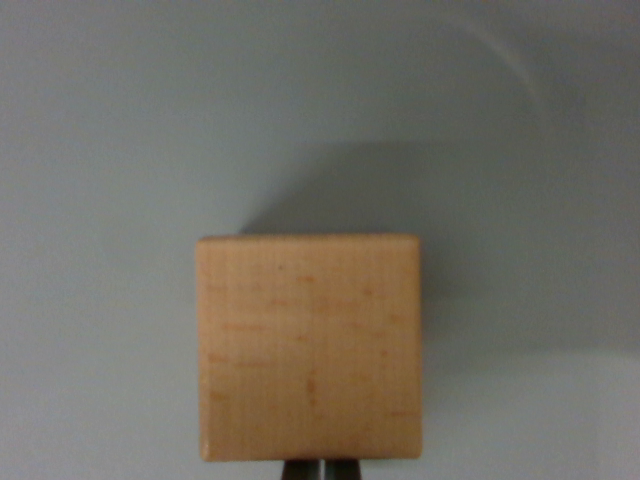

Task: Push wooden cube

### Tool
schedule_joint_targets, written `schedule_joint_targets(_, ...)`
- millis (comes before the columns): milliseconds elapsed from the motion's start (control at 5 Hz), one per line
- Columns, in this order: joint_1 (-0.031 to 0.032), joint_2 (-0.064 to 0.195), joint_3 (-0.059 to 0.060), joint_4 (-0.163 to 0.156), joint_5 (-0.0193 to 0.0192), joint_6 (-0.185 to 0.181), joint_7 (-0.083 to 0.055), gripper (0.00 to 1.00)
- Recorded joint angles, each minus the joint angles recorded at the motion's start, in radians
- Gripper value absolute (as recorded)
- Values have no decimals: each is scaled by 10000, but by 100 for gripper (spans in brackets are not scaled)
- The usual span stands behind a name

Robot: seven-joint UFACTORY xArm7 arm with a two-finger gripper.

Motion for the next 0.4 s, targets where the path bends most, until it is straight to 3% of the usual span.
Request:
schedule_joint_targets(200,10,280,23,457,5,177,48,100)
schedule_joint_targets(400,10,280,23,457,5,177,48,100)
